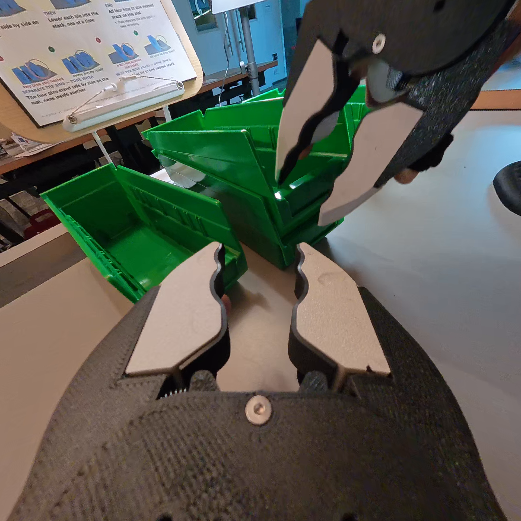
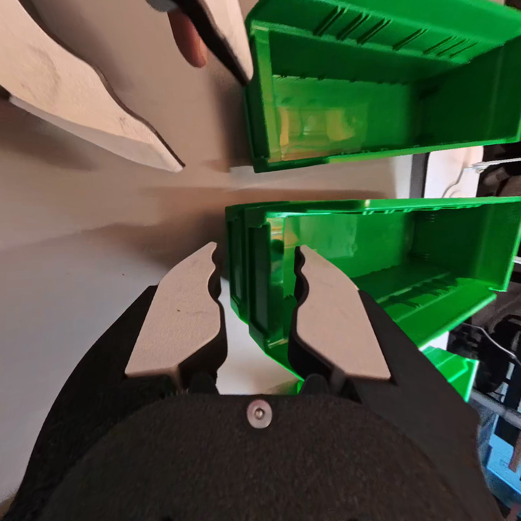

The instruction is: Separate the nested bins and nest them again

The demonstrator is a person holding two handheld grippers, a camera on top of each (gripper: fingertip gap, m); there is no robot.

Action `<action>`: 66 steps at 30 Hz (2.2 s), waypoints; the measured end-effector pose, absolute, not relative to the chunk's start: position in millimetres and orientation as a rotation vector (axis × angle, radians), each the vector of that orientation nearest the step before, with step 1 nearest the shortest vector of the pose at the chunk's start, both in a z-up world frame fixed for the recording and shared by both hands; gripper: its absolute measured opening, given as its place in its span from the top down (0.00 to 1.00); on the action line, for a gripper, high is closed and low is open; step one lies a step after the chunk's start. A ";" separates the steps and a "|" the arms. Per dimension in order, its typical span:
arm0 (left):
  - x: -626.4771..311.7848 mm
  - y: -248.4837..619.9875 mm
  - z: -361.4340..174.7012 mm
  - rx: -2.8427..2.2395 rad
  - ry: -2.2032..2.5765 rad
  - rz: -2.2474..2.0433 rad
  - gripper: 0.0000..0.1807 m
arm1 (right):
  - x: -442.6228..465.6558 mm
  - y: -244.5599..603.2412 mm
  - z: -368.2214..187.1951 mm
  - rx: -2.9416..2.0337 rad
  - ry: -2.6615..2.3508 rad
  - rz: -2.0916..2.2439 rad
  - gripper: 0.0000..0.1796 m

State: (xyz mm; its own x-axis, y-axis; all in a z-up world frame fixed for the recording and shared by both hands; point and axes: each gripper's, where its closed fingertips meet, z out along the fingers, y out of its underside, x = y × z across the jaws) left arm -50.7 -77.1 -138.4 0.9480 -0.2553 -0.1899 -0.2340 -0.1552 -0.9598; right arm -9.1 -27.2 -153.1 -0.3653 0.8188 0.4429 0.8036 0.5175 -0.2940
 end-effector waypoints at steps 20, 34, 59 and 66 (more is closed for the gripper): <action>-42.3 -77.3 -146.8 -1.764 0.415 -0.019 0.75 | 0.3 -7.9 -124.0 -1.155 -2.259 -0.120 0.84; -40.9 -77.5 -148.7 -1.769 0.420 -0.021 0.76 | 12.1 -0.6 18.5 -1.120 -2.044 0.043 0.84; -48.7 -74.8 -152.1 -1.784 0.384 -0.003 0.76 | 80.8 78.1 -210.9 -1.108 -2.070 -0.216 0.78; -57.5 -74.4 -150.2 -1.793 0.340 0.011 0.75 | 89.0 36.7 -139.2 -1.251 -1.769 0.265 0.75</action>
